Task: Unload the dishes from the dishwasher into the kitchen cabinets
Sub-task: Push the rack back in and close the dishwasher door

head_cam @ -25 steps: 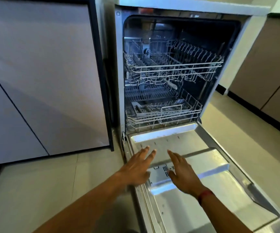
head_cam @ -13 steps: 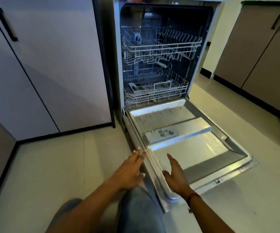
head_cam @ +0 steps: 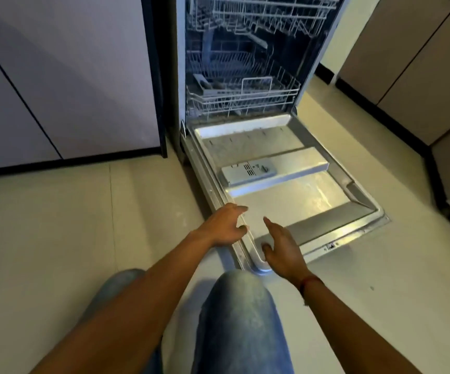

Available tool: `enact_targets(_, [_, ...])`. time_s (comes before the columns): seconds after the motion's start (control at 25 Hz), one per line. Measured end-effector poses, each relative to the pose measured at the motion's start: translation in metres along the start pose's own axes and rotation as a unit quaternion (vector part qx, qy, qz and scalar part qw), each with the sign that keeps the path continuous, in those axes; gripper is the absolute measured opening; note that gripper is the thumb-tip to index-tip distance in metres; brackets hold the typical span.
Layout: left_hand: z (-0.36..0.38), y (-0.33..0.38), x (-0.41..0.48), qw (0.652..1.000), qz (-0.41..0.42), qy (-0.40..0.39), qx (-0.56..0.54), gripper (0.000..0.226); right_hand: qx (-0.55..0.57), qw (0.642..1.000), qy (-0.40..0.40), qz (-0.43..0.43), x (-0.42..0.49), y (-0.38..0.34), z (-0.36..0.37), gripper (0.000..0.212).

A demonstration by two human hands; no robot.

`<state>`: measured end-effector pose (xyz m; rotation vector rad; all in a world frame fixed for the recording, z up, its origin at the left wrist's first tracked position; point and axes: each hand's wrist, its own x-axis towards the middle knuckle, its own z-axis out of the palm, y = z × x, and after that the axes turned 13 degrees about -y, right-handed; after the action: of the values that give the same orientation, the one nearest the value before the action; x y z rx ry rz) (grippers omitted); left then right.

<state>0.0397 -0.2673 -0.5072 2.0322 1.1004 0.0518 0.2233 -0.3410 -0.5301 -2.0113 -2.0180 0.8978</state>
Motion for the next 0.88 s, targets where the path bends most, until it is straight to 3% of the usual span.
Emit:
enact_targets(0.2, [0.033, 0.015, 0.026, 0.999, 0.008, -0.038, -0.027, 0.058, 0.022, 1.000, 0.007, 0.011, 0.003, 0.008, -0.002, 0.053])
enact_targets(0.44, [0.051, 0.016, 0.040, 0.999, -0.002, -0.036, -0.036, 0.072, 0.016, 1.000, 0.014, 0.005, 0.012, 0.029, -0.013, 0.052])
enact_targets(0.64, [0.055, 0.035, 0.030, 0.978, -0.111, -0.016, -0.175, 0.064, -0.041, 0.983, -0.177, 0.002, -0.001, 0.022, -0.021, 0.069])
enact_targets(0.88, [0.056, 0.059, -0.008, 0.957, -0.170, -0.042, -0.230, 0.055, -0.094, 0.972, -0.214, 0.022, -0.013, 0.004, -0.028, 0.070])
